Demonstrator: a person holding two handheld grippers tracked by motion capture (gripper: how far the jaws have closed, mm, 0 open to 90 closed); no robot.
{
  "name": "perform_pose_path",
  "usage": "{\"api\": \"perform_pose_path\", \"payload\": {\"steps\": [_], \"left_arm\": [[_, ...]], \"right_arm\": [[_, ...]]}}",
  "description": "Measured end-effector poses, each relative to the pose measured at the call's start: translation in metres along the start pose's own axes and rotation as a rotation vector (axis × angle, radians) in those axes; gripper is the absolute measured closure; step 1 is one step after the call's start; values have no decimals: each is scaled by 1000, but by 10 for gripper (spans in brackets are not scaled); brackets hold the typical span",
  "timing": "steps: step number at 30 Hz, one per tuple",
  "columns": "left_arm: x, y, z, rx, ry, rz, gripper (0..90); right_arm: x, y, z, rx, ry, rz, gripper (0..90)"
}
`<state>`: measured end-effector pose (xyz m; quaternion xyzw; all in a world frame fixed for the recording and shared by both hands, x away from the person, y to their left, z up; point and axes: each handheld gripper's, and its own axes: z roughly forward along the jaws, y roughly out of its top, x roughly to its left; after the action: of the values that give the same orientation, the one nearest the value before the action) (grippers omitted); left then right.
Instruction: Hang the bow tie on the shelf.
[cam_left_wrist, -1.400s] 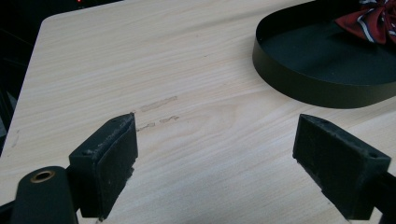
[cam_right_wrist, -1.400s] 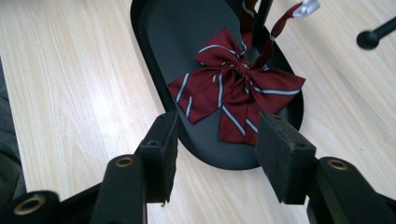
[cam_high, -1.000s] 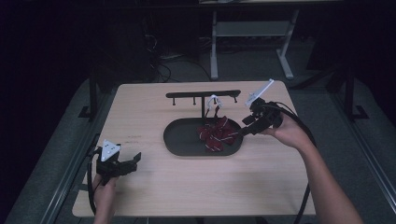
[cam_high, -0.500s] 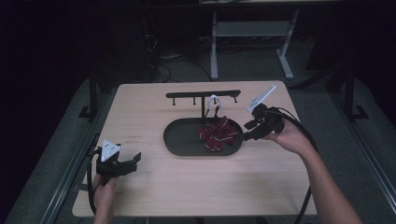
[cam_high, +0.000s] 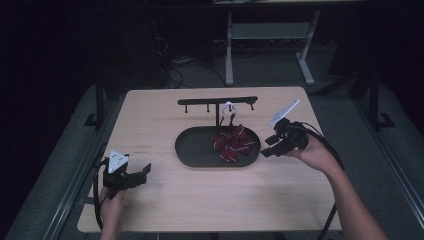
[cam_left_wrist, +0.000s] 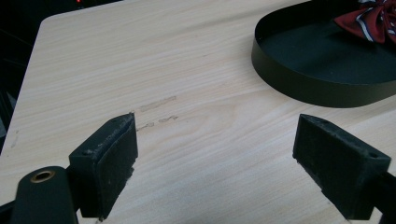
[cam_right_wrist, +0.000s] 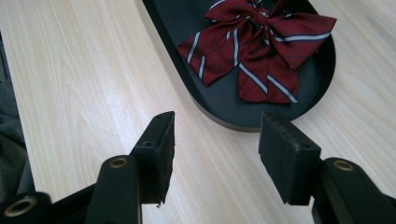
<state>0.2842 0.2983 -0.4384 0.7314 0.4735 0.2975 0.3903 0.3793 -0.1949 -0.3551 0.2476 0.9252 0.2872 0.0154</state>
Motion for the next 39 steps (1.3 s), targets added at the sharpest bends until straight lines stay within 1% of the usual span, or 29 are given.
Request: {"api": "perform_pose_path", "payload": {"steps": [1, 3, 4, 5, 9, 12, 13, 14, 15, 20, 22, 23, 26, 28, 29, 30, 31, 35, 36, 39], "left_arm": [[0, 0, 0, -1, 0, -1, 135], [0, 0, 0, 0, 0, 0, 135], [0, 0, 0, 0, 0, 0, 135], [0, 0, 0, 0, -1, 0, 135], [0, 0, 0, 0, 0, 0, 135], [0, 0, 0, -1, 0, 0, 135], [0, 0, 0, -1, 0, 0, 136], [0, 0, 0, 0, 0, 0, 135], [0, 0, 0, 0, 0, 1, 136], [0, 0, 0, -1, -1, 2, 135], [0, 0, 0, 0, -1, 3, 136], [0, 0, 0, 0, -1, 4, 135], [0, 0, 0, -2, -1, 3, 135], [0, 0, 0, -1, -1, 3, 135], [0, 0, 0, -1, -2, 4, 135], [0, 0, 0, -1, -2, 5, 135], [0, 0, 0, -2, -2, 4, 135], [0, 0, 0, 1, -2, 8, 135], [-1, 0, 0, 1, -2, 8, 135], [-1, 0, 0, 2, -2, 10, 135]], "right_arm": [[0, -1, 1, -3, 0, -9, 451], [1, -3, 2, 4, 0, -6, 450], [0, -5, 2, 3, 0, -13, 450], [1, -5, 2, 5, 3, -2, 449], [1, -9, 4, 4, 2, -3, 448], [1, -11, 5, 5, 7, 10, 448], [1, -13, 5, 3, 5, -1, 448], [1, -14, 6, -2, 8, 4, 447], [2, -14, 6, 6, 10, 11, 445], [4, -17, 5, -3, 9, -2, 444], [5, -18, 5, -1, 9, 9, 444], [4, -20, 5, -6, 9, 3, 443], [6, -22, 6, -3, 11, 13, 443], [6, -24, 7, -7, 13, 7, 442], [7, -25, 7, -5, 13, 17, 442], [7, -26, 7, -7, 10, 5, 440], [8, -26, 7, 1, 12, 12, 437], [10, -28, 7, -8, 10, 6, 437], [11, -29, 7, -7, 11, 15, 437], [12, -32, 8, -11, 13, 18, 437]]}}
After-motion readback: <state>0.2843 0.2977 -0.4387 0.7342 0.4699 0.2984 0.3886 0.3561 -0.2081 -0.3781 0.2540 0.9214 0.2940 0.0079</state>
